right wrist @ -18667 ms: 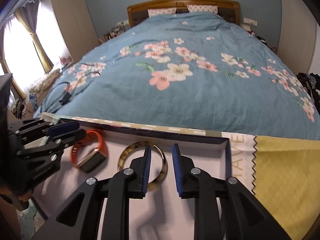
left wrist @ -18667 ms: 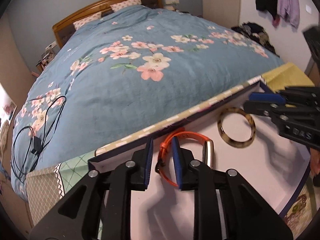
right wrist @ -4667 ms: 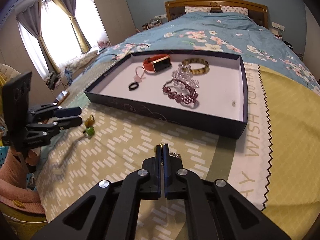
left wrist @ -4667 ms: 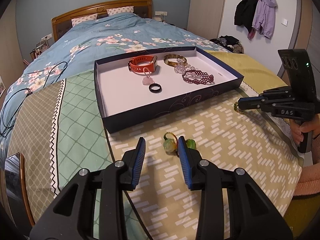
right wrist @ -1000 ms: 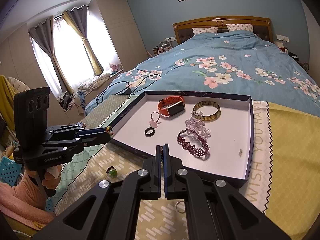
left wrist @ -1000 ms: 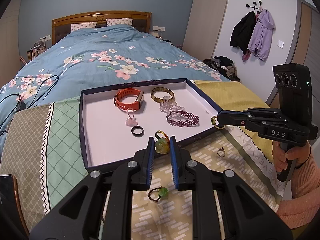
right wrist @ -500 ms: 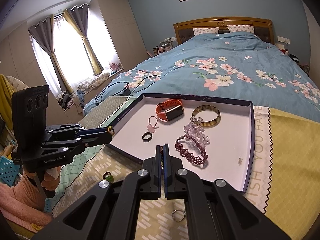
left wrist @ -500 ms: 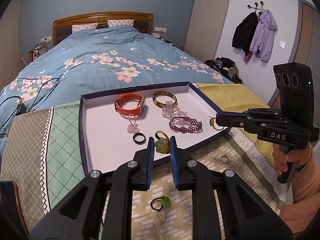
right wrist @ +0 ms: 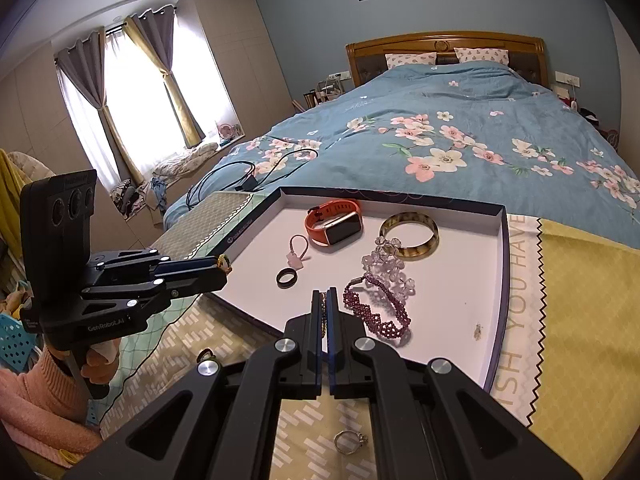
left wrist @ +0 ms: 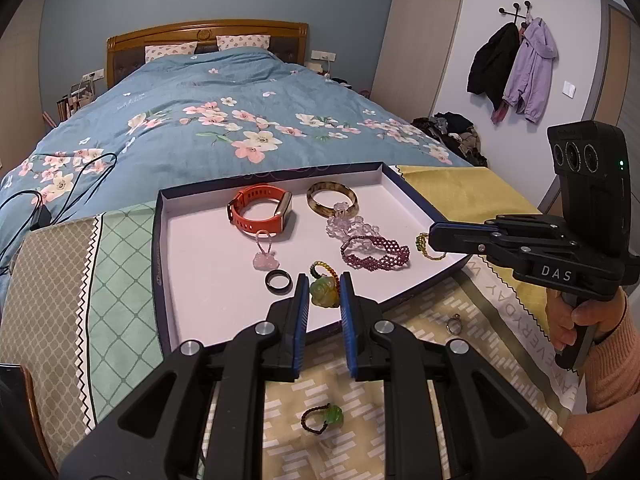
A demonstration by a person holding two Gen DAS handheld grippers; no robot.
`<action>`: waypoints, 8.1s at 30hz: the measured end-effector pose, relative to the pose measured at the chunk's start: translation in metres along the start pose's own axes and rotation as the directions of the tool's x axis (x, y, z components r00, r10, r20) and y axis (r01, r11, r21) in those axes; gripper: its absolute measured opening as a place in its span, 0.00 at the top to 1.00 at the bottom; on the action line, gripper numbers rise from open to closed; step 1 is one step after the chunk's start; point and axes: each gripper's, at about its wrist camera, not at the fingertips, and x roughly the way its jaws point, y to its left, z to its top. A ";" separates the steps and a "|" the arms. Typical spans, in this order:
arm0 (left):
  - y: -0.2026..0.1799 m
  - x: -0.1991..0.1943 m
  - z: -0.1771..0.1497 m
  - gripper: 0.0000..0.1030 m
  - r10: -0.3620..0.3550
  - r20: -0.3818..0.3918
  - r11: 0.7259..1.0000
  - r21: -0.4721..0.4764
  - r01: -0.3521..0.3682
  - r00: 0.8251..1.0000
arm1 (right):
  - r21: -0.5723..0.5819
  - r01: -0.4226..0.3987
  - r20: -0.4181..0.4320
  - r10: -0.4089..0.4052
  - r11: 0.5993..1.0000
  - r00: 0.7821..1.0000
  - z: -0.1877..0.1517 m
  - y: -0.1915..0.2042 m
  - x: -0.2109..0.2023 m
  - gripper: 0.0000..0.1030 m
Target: Organize jewelry
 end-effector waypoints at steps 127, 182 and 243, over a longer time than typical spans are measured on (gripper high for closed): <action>-0.007 -0.013 -0.008 0.54 0.149 0.041 0.989 -0.010 -0.149 0.988 | 0.092 0.072 -0.001 -0.072 0.993 0.997 -0.009 -0.018 -0.005 0.70; -0.014 0.006 -0.073 0.76 0.064 -0.177 0.998 0.032 -0.059 0.982 | 0.038 0.177 -0.172 -0.168 0.984 0.971 -0.069 -0.008 0.001 0.88; -0.034 -0.027 -0.034 0.77 0.073 0.010 0.997 0.031 -0.073 0.997 | 0.086 0.034 0.008 -0.035 0.996 0.999 -0.039 0.003 -0.022 0.96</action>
